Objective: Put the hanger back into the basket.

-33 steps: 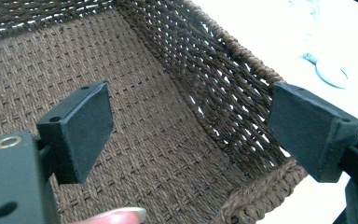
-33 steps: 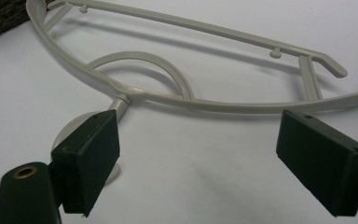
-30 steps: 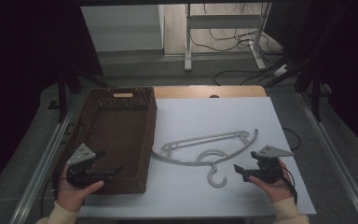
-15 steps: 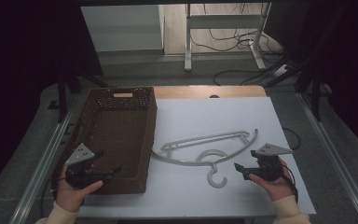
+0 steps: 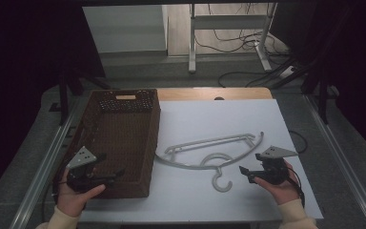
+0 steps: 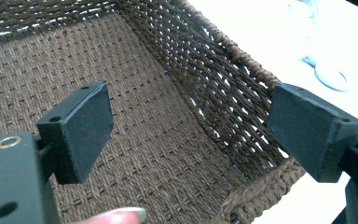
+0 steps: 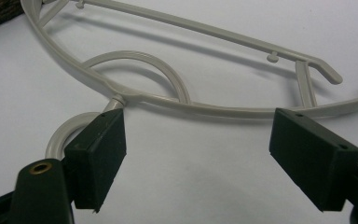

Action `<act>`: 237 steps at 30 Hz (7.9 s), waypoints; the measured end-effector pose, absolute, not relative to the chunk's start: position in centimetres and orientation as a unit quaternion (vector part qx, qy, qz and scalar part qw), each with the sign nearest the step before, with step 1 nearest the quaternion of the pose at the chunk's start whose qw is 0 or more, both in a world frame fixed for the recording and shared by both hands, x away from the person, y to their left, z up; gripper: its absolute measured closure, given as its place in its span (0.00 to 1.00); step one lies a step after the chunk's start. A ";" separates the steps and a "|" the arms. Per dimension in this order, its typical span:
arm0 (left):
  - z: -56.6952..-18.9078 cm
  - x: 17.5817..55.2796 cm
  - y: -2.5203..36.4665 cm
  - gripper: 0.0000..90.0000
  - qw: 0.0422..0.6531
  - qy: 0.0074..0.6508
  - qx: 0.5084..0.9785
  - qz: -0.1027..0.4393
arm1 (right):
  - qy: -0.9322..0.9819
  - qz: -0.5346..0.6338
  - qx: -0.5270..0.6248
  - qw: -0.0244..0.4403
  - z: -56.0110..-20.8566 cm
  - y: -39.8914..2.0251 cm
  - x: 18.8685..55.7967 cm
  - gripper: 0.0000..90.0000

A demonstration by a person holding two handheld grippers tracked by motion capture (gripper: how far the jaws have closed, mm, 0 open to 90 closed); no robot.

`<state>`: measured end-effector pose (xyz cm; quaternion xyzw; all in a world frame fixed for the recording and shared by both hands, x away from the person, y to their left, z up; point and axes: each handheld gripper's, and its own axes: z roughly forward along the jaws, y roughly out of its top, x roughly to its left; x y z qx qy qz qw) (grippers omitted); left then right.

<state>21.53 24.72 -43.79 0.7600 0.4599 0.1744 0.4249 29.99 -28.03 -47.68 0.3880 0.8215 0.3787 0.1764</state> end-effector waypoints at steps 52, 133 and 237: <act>-43.5 21.5 24.7 0.16 0.426 0.456 0.761 0.176 | 0.918 0.216 0.314 0.114 -49.2 -19.1 38.7 0.46; -42.2 21.0 22.6 0.16 0.453 0.428 0.764 0.171 | 0.846 0.352 0.399 0.038 -44.3 -21.7 37.6 0.90; -49.0 30.1 -1.2 0.57 0.582 0.451 0.676 0.010 | 0.605 0.574 0.540 -0.115 -45.3 -21.2 37.8 0.90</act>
